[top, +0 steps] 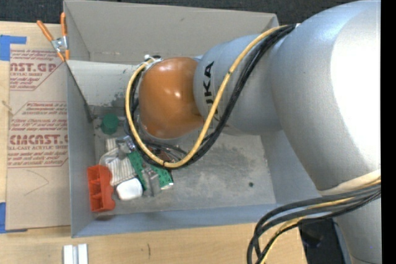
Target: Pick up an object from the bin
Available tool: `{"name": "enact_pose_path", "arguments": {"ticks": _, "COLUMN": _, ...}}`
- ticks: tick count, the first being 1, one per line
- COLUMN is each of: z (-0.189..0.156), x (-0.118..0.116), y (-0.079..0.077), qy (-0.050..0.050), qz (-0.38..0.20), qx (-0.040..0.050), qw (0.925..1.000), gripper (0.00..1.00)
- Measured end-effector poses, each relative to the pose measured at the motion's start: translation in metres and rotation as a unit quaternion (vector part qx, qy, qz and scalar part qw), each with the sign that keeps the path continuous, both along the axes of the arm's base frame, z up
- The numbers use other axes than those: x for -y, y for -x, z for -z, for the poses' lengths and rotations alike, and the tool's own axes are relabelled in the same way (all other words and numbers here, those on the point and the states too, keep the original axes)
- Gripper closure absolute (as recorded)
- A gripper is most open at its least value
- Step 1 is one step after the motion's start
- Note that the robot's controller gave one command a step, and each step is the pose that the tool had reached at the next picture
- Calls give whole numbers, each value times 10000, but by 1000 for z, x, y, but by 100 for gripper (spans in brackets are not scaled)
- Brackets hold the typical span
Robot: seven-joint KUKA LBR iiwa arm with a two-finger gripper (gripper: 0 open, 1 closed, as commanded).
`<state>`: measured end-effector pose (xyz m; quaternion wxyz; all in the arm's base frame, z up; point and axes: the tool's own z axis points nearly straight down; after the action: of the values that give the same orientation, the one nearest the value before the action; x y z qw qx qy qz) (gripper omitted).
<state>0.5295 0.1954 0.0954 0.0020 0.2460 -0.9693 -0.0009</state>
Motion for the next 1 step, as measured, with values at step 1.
{"name": "enact_pose_path", "arguments": {"ticks": 1, "z": 6, "x": -8, "y": -6, "qy": -21, "qz": -340, "qx": 8, "qw": 9994, "gripper": 0}}
